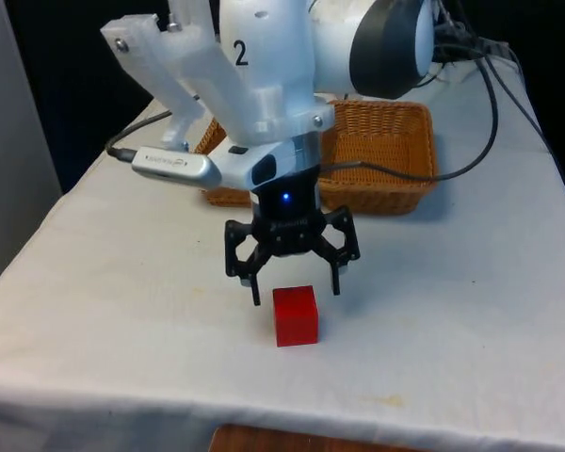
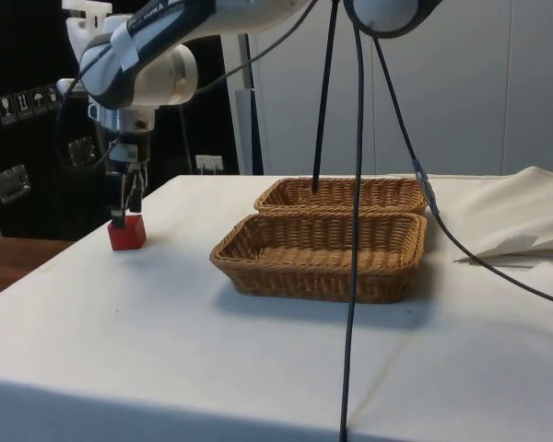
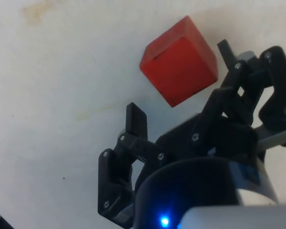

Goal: Pick up the red cube and place it into the right basket.

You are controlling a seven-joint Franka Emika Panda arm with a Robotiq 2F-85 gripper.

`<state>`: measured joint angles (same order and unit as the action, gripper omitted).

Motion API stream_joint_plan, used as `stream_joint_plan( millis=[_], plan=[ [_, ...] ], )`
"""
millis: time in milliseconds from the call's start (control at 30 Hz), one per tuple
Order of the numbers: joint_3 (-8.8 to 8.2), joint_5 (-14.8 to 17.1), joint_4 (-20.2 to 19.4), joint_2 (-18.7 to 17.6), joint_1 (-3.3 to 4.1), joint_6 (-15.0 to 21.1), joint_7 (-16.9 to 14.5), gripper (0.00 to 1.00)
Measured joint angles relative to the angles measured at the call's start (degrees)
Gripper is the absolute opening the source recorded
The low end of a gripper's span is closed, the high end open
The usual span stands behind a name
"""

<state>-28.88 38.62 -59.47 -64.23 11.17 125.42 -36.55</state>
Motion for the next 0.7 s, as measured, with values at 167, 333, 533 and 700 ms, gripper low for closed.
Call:
stream_joint_plan(
  millis=[167,333,533,700],
  plan=[
    [-0.17,0.63,0.06,-0.57,-0.11,0.29,-0.40,1.00],
    [-0.11,0.97,0.29,-1.43,-0.11,0.69,-0.40,1.00],
    [-0.17,1.15,0.97,-2.75,-0.34,1.03,-0.40,1.00],
    [-0.23,1.15,1.49,-3.55,-0.57,1.20,-0.40,1.00]
  ],
)
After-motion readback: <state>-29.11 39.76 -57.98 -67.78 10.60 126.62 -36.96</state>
